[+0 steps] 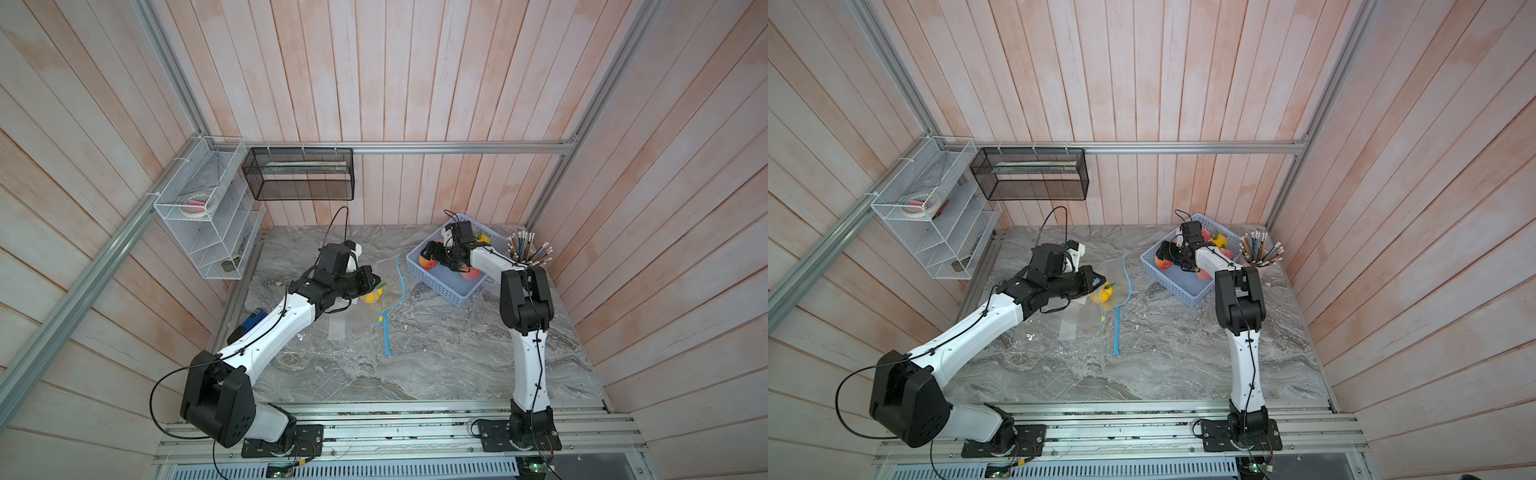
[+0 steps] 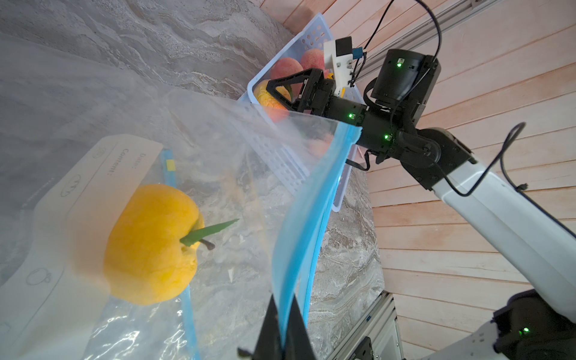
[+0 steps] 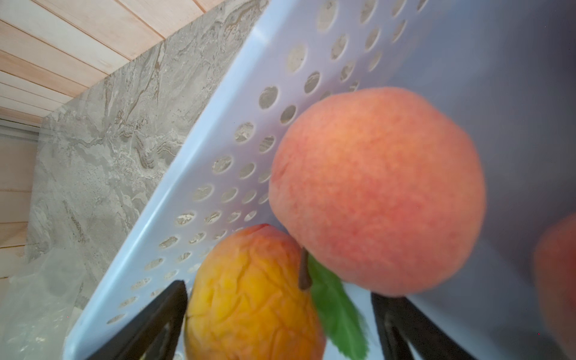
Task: Place the peach in a zip-top bag and seal the zipper
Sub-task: Pick up the peach from the basket, then place the peach in the zipper food storage bag.
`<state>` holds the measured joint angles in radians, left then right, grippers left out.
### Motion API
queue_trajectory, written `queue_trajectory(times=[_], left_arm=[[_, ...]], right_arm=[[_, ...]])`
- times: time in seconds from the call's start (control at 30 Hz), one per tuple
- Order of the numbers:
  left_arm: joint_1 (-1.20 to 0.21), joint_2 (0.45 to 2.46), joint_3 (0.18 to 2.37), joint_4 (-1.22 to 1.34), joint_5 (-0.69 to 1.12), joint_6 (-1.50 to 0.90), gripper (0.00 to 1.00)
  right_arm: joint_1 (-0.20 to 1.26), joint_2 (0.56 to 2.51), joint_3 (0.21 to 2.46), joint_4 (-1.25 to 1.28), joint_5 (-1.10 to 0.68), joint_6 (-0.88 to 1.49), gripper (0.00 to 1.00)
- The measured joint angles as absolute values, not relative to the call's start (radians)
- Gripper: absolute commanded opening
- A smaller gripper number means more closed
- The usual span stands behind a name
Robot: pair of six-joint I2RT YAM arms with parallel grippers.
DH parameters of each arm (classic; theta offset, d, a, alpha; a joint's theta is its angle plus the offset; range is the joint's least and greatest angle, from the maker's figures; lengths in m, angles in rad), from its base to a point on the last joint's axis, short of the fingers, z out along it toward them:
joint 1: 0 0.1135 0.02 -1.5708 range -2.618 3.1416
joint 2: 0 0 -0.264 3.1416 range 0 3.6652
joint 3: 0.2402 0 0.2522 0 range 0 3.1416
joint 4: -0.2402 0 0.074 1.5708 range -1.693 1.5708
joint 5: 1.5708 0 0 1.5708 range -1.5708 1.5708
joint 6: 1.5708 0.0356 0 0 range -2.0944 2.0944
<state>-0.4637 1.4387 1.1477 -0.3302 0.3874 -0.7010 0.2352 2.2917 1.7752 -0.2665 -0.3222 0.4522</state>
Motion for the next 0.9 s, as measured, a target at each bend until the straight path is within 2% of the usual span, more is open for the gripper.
queue_trajectory(times=[0.23,0.43,0.9], left_arm=[[-0.464,1.439,1.142,-0.326,0.388,-0.701,0.0],[-0.464,1.44,1.142,-0.325,0.388,-0.701,0.0],[-0.467,1.443,1.142,-0.294,0.445,-0.722,0.0]], right_arm=[[0.238,2.292,1.775,-0.29,-0.318,0.463,0.62],[0.239,2.229,1.704,-0.295,-0.313,0.466,0.61],[0.284,1.633,1.327,-0.196,-0.416,0.466,0.61]])
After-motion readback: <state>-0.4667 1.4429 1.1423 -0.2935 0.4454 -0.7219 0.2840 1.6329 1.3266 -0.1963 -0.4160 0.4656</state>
